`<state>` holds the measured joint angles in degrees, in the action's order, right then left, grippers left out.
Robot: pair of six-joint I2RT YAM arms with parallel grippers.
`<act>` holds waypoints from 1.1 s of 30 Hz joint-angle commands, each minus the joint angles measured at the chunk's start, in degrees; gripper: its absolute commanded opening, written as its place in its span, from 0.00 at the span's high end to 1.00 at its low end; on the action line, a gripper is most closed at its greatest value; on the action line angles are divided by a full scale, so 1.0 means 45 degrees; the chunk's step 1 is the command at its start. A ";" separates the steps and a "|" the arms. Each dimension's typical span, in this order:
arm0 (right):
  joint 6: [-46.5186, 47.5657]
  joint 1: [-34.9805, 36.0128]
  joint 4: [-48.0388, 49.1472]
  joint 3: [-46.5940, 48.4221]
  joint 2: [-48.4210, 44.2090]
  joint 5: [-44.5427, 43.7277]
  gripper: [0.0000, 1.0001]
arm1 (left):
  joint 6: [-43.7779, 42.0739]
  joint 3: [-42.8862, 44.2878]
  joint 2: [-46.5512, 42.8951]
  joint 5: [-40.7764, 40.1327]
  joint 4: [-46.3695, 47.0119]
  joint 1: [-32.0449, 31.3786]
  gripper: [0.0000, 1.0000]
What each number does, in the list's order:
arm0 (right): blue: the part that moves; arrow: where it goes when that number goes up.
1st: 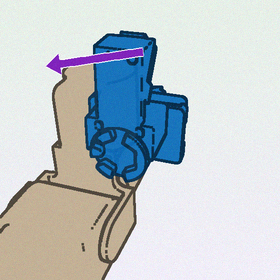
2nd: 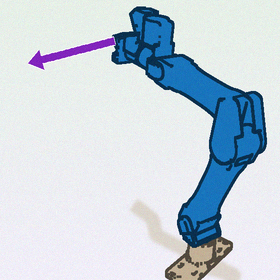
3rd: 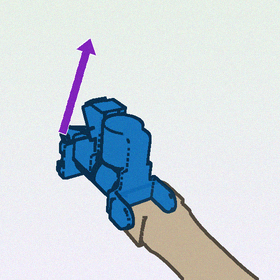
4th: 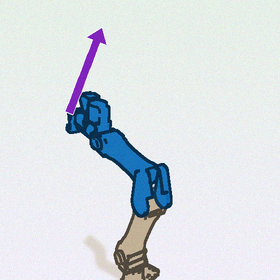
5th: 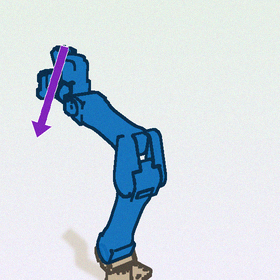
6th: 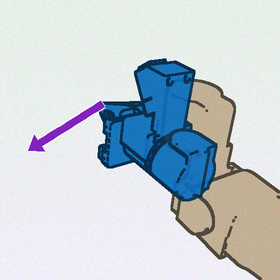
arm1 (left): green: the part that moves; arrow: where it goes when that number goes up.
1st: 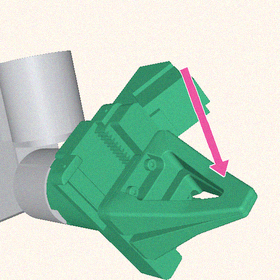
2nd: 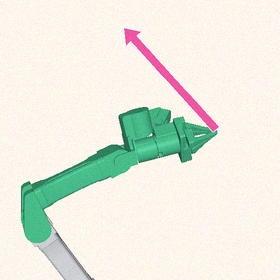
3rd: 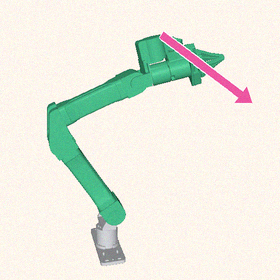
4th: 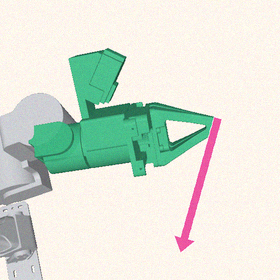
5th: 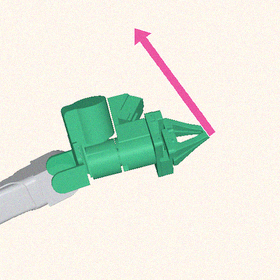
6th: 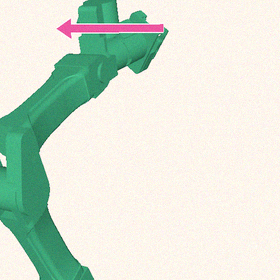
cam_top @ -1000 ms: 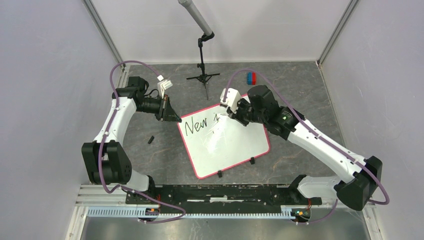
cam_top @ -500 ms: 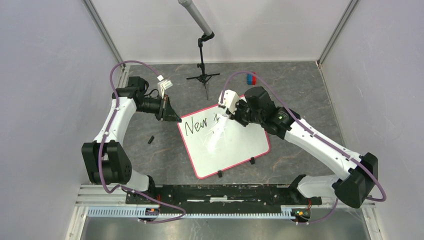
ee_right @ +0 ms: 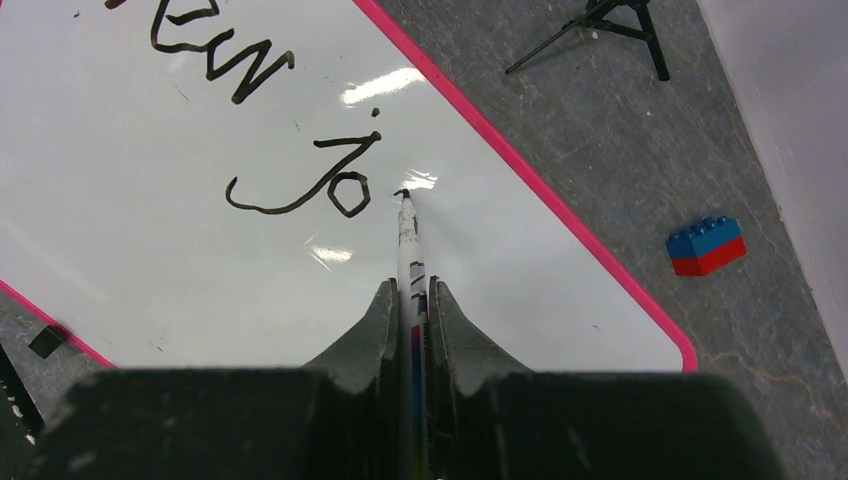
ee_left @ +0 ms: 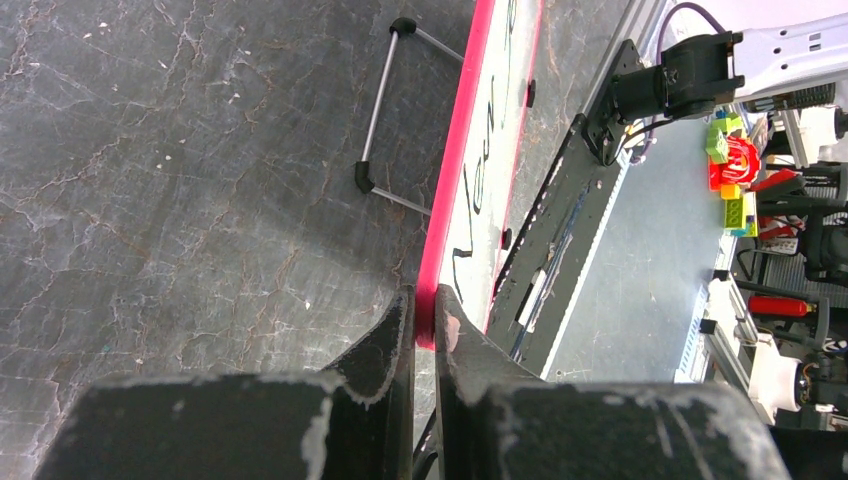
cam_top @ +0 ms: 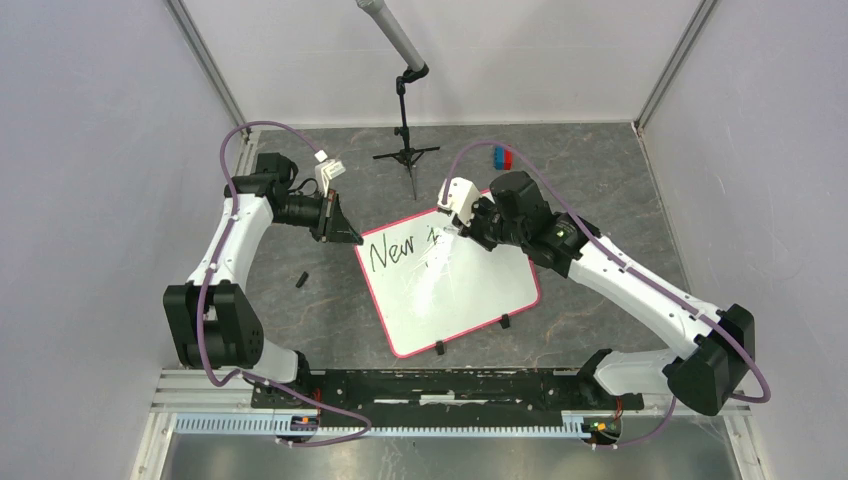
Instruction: Write a sentence on the whiteboard
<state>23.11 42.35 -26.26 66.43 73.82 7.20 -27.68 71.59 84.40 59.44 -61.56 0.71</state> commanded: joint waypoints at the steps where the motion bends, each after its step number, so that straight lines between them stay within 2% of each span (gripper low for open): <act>1: 0.0045 -0.0114 0.0269 -0.0524 -0.0250 -0.0186 1.00 | -0.0440 -0.0148 0.0044 -0.0120 -0.0091 -0.0373 0.98; 9: -0.0002 -0.0124 0.0108 -0.0993 -0.0677 -0.0102 1.00 | -0.0440 -0.0148 0.0038 -0.0104 -0.0107 -0.0373 0.98; 23: 0.0349 -0.0383 0.0182 0.0390 -0.0036 -0.0742 1.00 | -0.0417 -0.0114 0.0052 -0.0126 -0.0090 -0.0373 0.98; 33: 0.0377 -0.0428 0.0041 0.0256 -0.0093 -0.0531 1.00 | -0.0427 -0.0071 0.0104 -0.0116 -0.0090 -0.0373 0.97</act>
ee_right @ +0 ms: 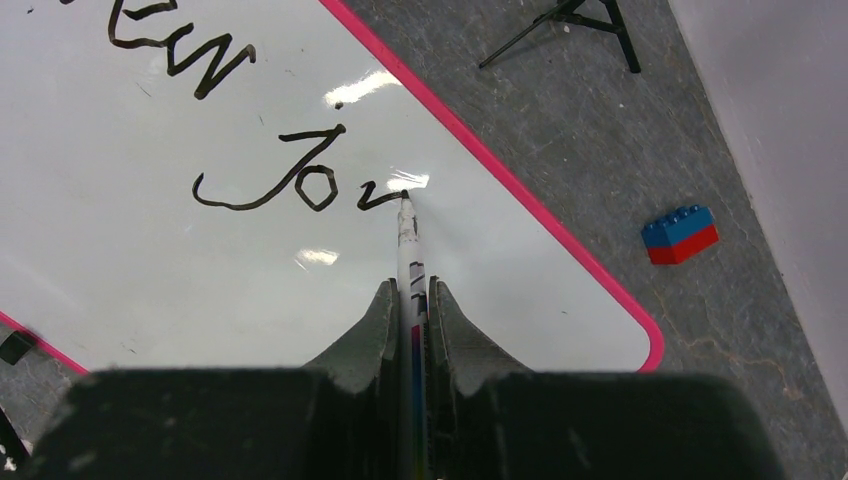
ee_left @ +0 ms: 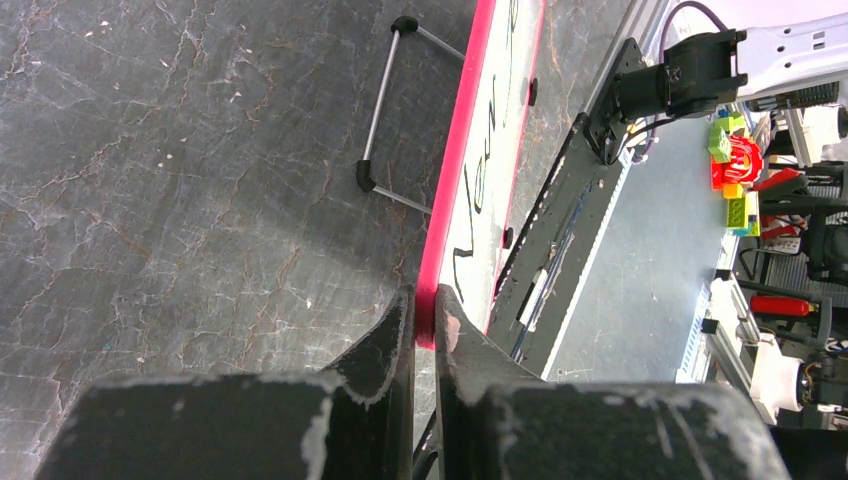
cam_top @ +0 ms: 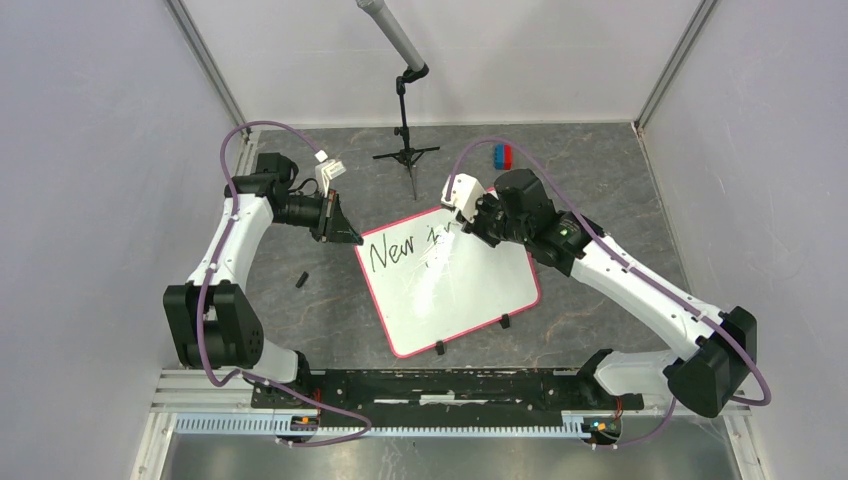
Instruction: Write a sentence on the whiteboard
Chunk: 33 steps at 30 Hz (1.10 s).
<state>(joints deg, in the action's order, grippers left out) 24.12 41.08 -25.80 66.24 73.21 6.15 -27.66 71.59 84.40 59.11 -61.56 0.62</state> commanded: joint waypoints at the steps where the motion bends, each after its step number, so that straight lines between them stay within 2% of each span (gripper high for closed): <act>1: 0.0102 -0.0154 -0.0090 0.0217 0.0004 -0.0214 1.00 | -0.0417 -0.0065 0.0096 -0.0045 -0.0090 -0.0353 0.98; 22: -0.0946 0.0207 -0.0355 -0.2359 -0.1419 0.1245 1.00 | -0.0447 -0.0177 -0.0060 -0.0036 -0.0104 -0.0353 0.98; 26: -0.0985 0.0556 -0.0353 -0.2199 -0.1311 0.1414 1.00 | -0.0444 -0.0187 -0.0034 -0.0049 -0.0091 -0.0353 0.98; 33: -0.1079 0.1030 -0.0365 -0.0708 -0.0647 0.1869 1.00 | -0.0438 -0.0187 -0.0003 -0.0089 -0.0090 -0.0353 0.98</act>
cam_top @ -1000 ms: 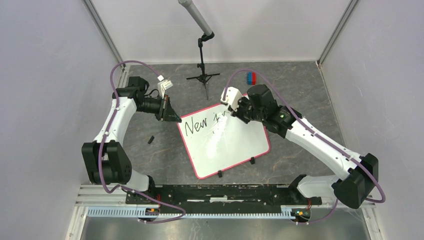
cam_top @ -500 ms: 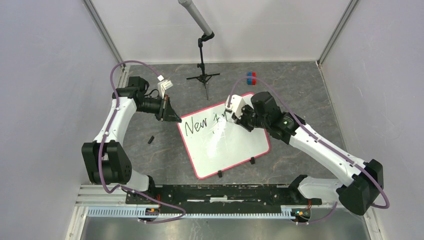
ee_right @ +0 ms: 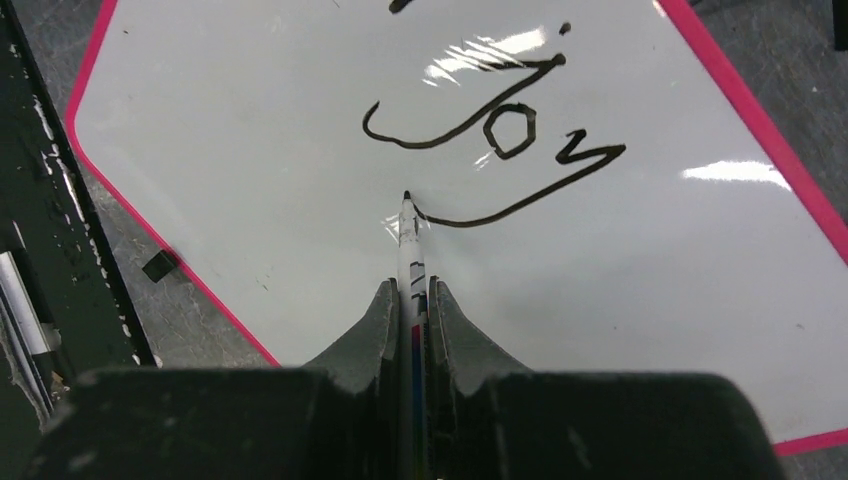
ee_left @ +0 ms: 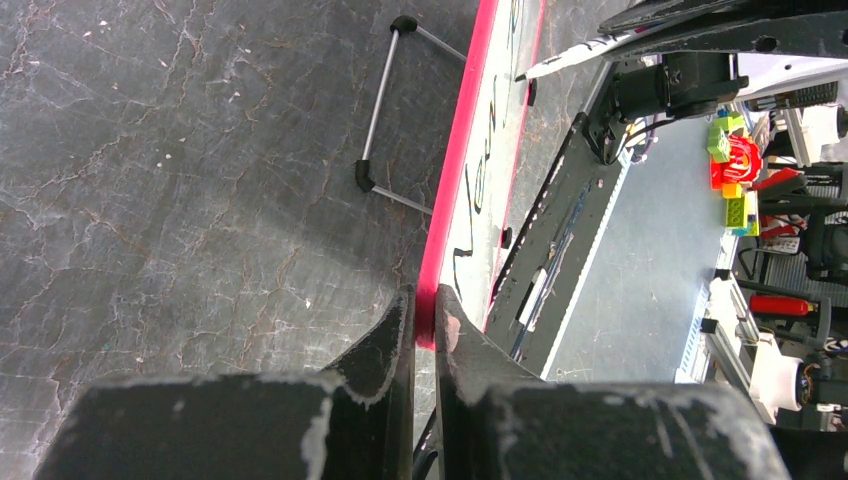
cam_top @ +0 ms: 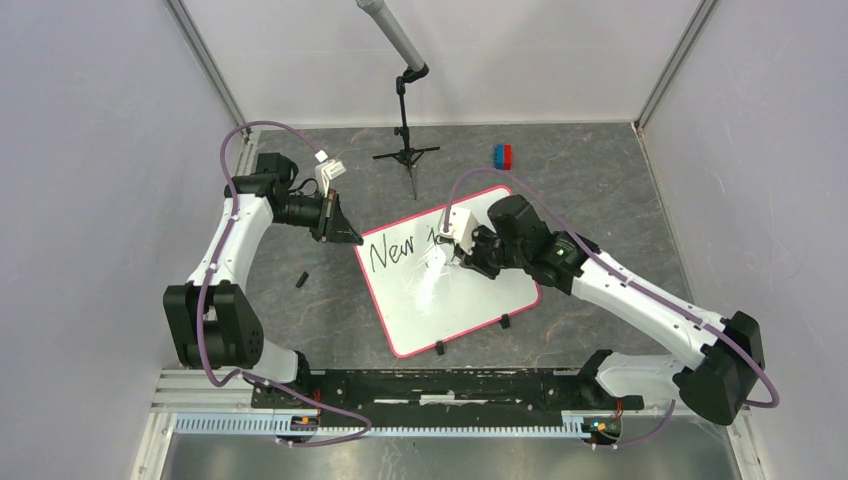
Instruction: Write a sentence on the whiteboard
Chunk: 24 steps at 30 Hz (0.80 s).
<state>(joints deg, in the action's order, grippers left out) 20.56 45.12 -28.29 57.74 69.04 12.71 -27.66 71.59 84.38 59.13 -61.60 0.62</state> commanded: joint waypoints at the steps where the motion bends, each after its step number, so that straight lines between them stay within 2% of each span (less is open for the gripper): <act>1: -0.0310 0.0119 0.0174 0.1383 0.0289 0.0441 1.00 | -0.0443 -0.0187 -0.0018 -0.0101 -0.0080 -0.0352 0.98; 6: -0.0252 -0.0072 0.0233 0.1657 -0.0215 0.0050 1.00 | -0.0441 -0.0206 -0.0035 -0.0104 -0.0085 -0.0353 0.98; 13: 0.0195 -0.1292 0.0076 0.1214 -0.0631 -0.0348 1.00 | -0.0437 -0.0167 0.0027 -0.0076 -0.0071 -0.0353 0.98; 24: 0.0315 -0.2054 0.0442 0.1110 -0.0298 -0.0472 1.00 | -0.0451 -0.0167 0.0032 -0.0075 -0.0086 -0.0353 0.98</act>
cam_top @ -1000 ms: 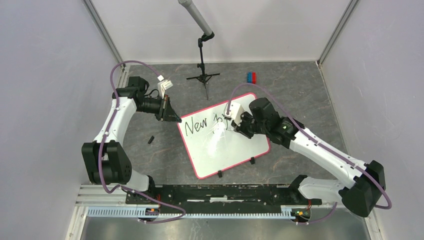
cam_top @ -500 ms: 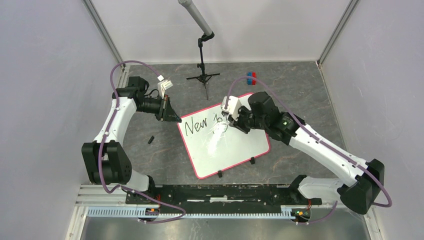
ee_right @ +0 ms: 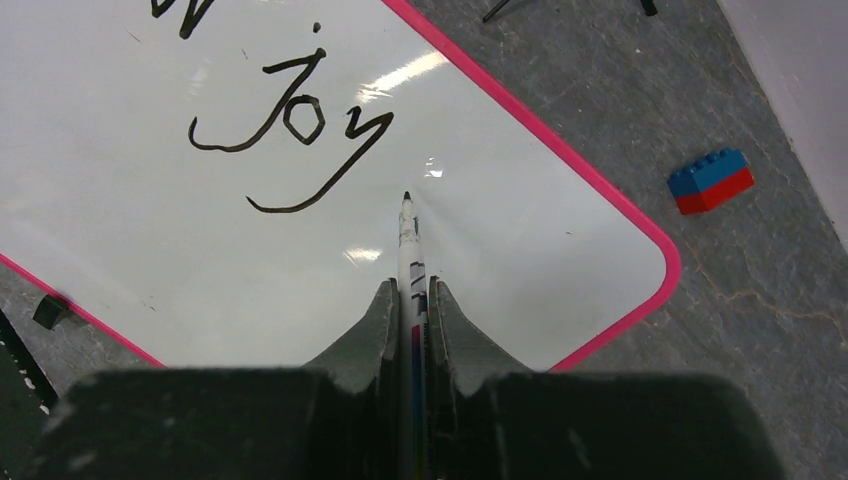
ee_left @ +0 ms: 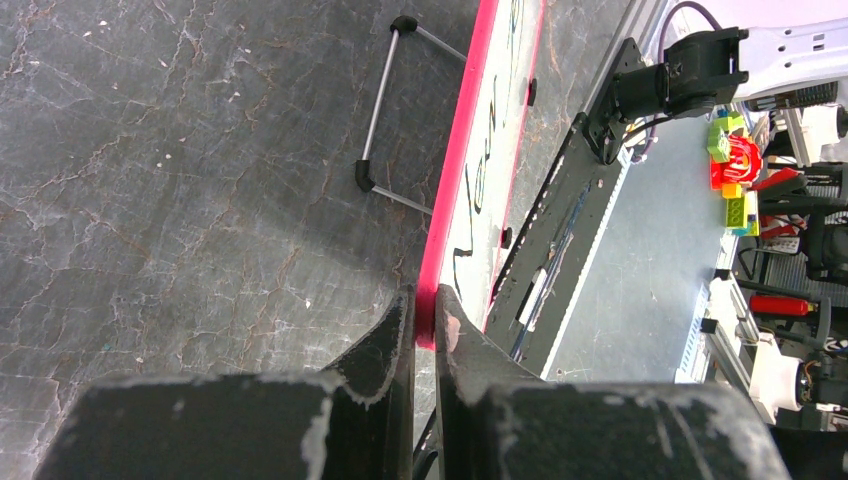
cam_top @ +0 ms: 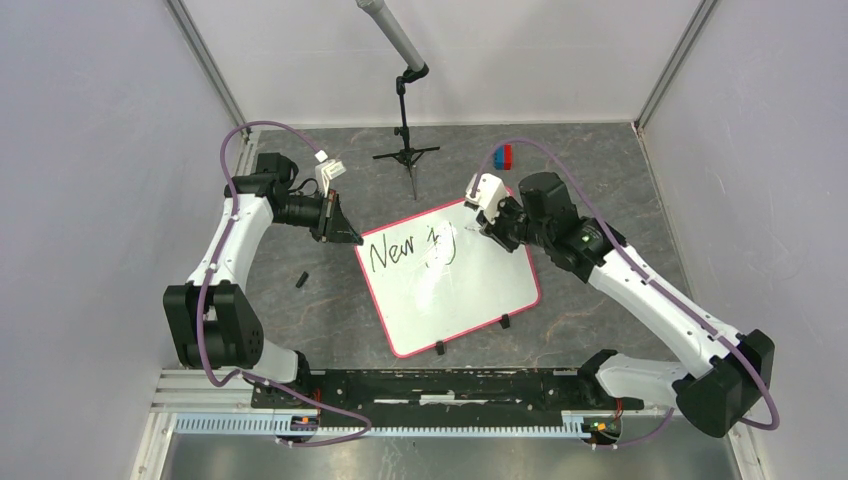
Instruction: Write a sentence on the whiteboard
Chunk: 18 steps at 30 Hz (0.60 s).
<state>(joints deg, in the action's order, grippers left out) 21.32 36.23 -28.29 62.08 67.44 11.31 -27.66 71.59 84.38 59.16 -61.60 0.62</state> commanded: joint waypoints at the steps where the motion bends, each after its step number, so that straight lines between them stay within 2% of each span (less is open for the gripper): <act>1: 0.0140 -0.0083 0.0438 0.0206 0.0105 -0.0134 1.00 | -0.0450 -0.0167 0.0020 -0.0096 -0.0082 -0.0353 0.98; 18: -0.0012 -0.0082 0.0321 0.0947 0.0347 0.0659 1.00 | -0.0464 -0.0181 0.0054 -0.0100 -0.0082 -0.0353 0.98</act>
<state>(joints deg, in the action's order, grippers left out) 21.30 36.07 -27.92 63.33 69.08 12.99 -27.66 71.59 84.38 59.16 -61.60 0.62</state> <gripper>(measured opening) 0.145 0.135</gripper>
